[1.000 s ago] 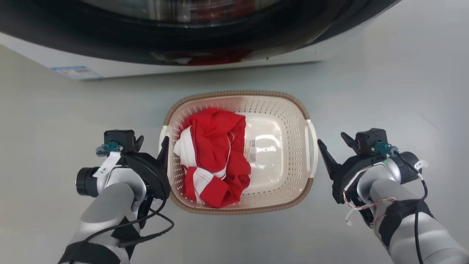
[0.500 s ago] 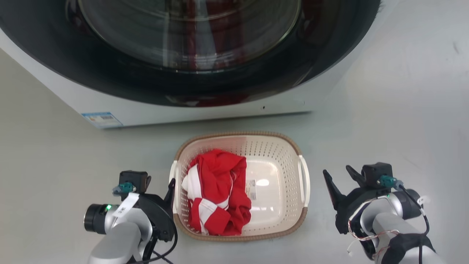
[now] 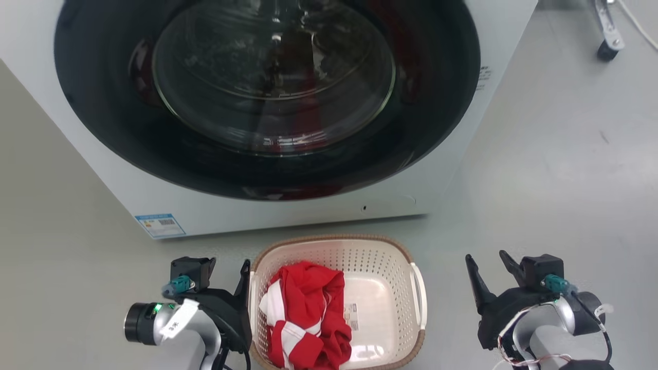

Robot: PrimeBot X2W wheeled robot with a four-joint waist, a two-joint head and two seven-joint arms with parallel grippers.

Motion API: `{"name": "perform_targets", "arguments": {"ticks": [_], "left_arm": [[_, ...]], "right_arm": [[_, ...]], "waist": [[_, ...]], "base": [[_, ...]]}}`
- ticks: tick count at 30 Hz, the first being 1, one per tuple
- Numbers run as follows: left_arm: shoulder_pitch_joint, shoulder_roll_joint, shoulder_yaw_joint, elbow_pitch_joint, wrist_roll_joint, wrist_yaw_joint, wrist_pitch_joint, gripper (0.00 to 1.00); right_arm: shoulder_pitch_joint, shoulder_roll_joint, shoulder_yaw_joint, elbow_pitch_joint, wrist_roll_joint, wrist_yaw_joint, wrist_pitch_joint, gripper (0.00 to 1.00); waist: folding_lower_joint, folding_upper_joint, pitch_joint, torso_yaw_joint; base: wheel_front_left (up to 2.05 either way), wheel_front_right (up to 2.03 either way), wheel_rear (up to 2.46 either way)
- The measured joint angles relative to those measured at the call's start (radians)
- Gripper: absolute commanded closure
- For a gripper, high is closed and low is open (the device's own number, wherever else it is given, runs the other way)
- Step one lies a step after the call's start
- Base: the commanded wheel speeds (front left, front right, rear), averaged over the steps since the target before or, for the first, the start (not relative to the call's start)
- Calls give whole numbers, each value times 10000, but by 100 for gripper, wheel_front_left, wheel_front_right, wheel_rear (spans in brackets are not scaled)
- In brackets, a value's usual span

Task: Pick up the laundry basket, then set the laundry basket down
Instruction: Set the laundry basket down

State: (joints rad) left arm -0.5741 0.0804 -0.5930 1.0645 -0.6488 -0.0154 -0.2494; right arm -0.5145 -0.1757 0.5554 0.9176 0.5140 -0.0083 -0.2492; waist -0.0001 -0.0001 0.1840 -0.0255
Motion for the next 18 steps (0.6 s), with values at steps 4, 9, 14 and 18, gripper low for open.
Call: {"name": "perform_targets", "arguments": {"ticks": [4,9,14,18], "left_arm": [[369,79,92,-658,251,286,0,0],[1168,374,397,-1906,495,817,-2,0],[2140,673,723,-3346,869,1101,-2,0],[2971,871,1043,-4510,1085,1229,-4,0]], "right_arm": [[401,-188,-92,-662,-232,-295,0,0],[1127,-353,-391,-1973,-560,-669,0,0],[1791,-508,-752,-3325,-844,-903,-2,0],[2455,-552,-982,-4236,-1047,-988,-2,0]], "waist": [[0,0,-297,-6],[0,0,-728,1],[0,0,-1077,-13],[1,0,-1352,-32]], "base": [[0,0,0],[0,0,0],[0,0,0],[0,0,0]]}}
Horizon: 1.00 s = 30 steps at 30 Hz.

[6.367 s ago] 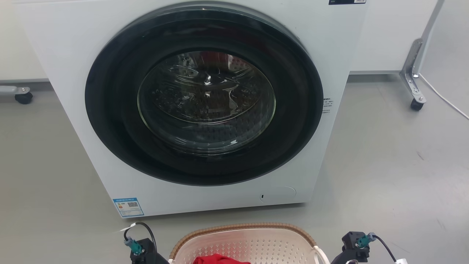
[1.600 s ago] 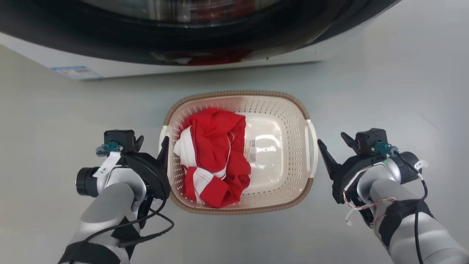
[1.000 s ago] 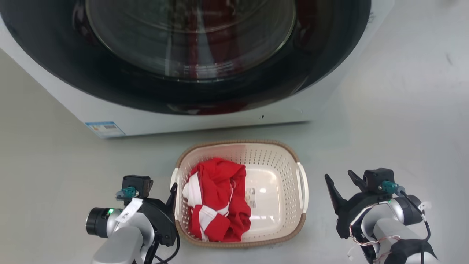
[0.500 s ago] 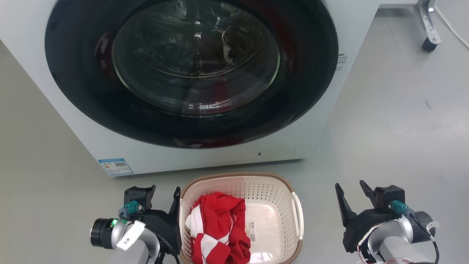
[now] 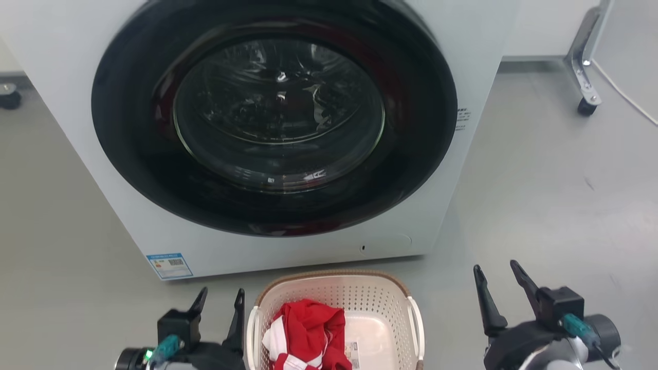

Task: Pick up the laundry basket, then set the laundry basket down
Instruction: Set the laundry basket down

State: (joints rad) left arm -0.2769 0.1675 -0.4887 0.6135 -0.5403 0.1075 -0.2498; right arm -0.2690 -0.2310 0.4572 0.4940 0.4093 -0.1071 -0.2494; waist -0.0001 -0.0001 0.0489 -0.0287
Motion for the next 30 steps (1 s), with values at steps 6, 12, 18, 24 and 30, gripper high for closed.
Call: {"name": "perform_targets", "arguments": {"ticks": [6,12,18,24,30], "left_arm": [[1241,157,401,-1661,575,161,0,0],[2514,224,991,-3402,1154,169,0,0],[3303,63,2019,-4224,1778,169,0,0],[3952,-171,2569,-4895,2313,169,0,0],[4290,-451,2844,-5415,2606,169,0,0]], "right_arm": [[1221,-92,-416,-1179,-345,-86,0,0],[2551,-186,-890,-2334,-594,-165,0,0],[3171,-198,-1285,-3072,-951,-173,0,0],[3645,-127,-1896,-3532,-1197,-173,0,0],[3879,82,-2134,-3875,-1524,-174,0,0]], "waist": [[-1,0,-490,-20],[-1,0,-956,27],[1,1,-1020,48],[1,2,-1000,26],[1,2,-944,25]], "base": [[0,0,0],[0,0,0],[0,0,0],[0,0,0],[0,0,0]]}}
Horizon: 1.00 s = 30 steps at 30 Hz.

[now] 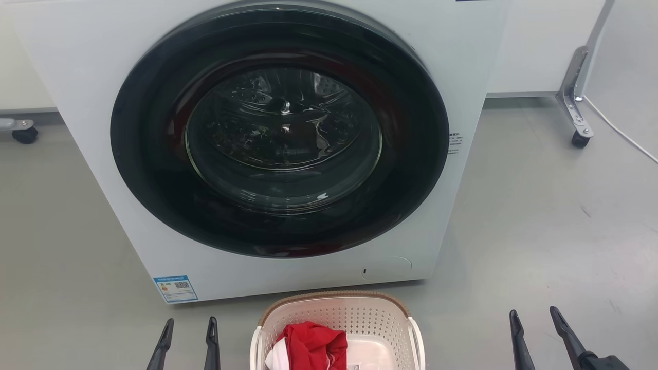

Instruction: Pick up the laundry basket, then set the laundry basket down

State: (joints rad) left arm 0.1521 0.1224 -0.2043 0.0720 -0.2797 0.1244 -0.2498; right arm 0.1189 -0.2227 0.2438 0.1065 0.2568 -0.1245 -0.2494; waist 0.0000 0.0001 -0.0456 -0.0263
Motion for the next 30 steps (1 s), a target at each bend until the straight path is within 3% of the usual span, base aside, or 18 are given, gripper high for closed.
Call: {"name": "perform_targets", "arguments": {"ticks": [30], "left_arm": [[420,-341,286,-777,541,0,284,0]], "right_arm": [[154,374,-247,-608,-479,0,-2,0]], "waist": [[0,0,116,86]], "base": [[0,0,0]]}}
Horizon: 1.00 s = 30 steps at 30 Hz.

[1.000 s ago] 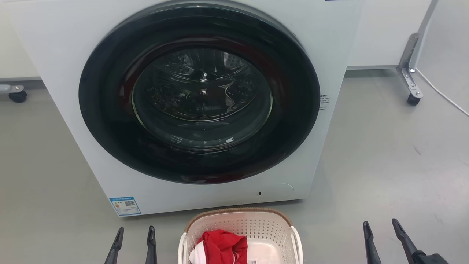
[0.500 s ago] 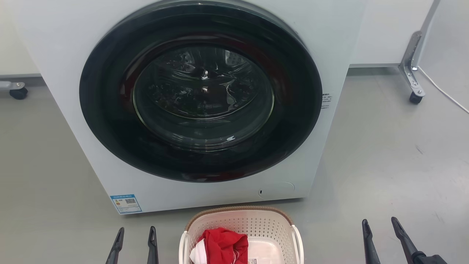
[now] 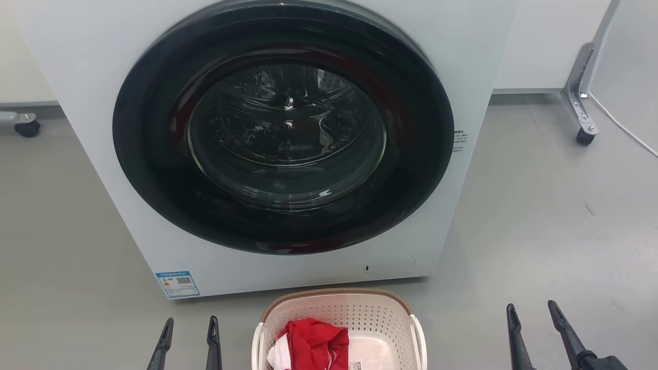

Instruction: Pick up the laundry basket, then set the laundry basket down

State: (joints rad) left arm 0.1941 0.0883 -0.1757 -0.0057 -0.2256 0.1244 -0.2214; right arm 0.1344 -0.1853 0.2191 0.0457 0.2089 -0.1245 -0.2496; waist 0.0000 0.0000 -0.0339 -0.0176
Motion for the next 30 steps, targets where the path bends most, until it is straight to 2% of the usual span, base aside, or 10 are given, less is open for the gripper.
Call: {"name": "perform_targets", "arguments": {"ticks": [2,3,14,30], "left_arm": [[1,-10,6,-25,0,0,40,0],[-1,-12,-4,59,-13,-4,56,100],[27,-31,115,552,-460,-123,226,100],[-321,-107,602,953,-2984,-552,842,100]], "right_arm": [[0,2,-15,-2,0,0,0,0],[2,19,2,73,2,4,17,100],[125,209,-167,552,543,146,209,100],[-266,426,-782,882,3080,550,876,100]], "waist": [[0,0,8,6],[0,0,9,7],[0,0,40,19],[0,0,97,47]], "base": [[0,0,0],[0,0,0],[0,0,0],[0,0,0]]}}
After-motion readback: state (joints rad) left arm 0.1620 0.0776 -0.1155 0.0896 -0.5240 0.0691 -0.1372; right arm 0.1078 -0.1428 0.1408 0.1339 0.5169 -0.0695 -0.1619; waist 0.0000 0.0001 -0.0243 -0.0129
